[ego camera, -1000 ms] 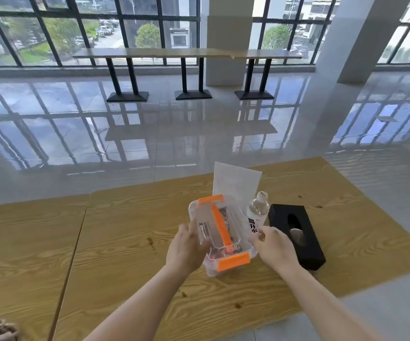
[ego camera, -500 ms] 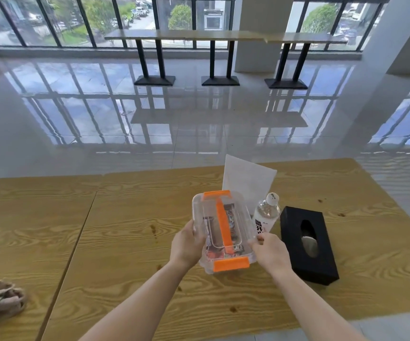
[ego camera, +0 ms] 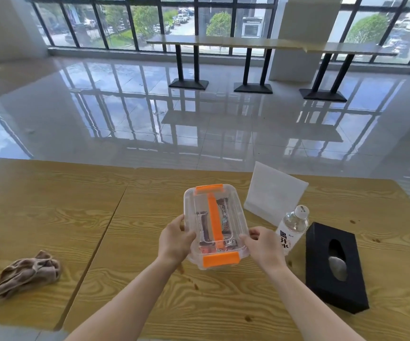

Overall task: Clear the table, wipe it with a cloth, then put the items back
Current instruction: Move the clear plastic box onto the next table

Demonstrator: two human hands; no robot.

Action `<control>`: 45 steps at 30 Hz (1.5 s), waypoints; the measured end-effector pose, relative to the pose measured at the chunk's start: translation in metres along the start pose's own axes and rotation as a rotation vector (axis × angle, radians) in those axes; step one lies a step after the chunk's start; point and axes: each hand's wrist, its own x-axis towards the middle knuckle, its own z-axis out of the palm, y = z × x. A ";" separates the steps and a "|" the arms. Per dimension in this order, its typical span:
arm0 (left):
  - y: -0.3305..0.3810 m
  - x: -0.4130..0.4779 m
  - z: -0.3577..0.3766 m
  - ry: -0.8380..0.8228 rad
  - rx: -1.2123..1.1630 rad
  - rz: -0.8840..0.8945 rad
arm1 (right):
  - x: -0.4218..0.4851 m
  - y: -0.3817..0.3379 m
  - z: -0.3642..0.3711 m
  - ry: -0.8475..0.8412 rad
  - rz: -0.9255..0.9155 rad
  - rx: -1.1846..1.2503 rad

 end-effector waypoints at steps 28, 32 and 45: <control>-0.151 0.110 -0.295 0.281 -0.012 -0.097 | 0.028 -0.257 0.270 -0.250 -0.201 -0.120; -0.179 0.135 -0.338 0.309 -0.005 -0.147 | 0.038 -0.293 0.320 -0.281 -0.209 -0.158; -0.233 0.190 -0.400 0.347 -0.025 -0.236 | 0.058 -0.346 0.414 -0.341 -0.191 -0.183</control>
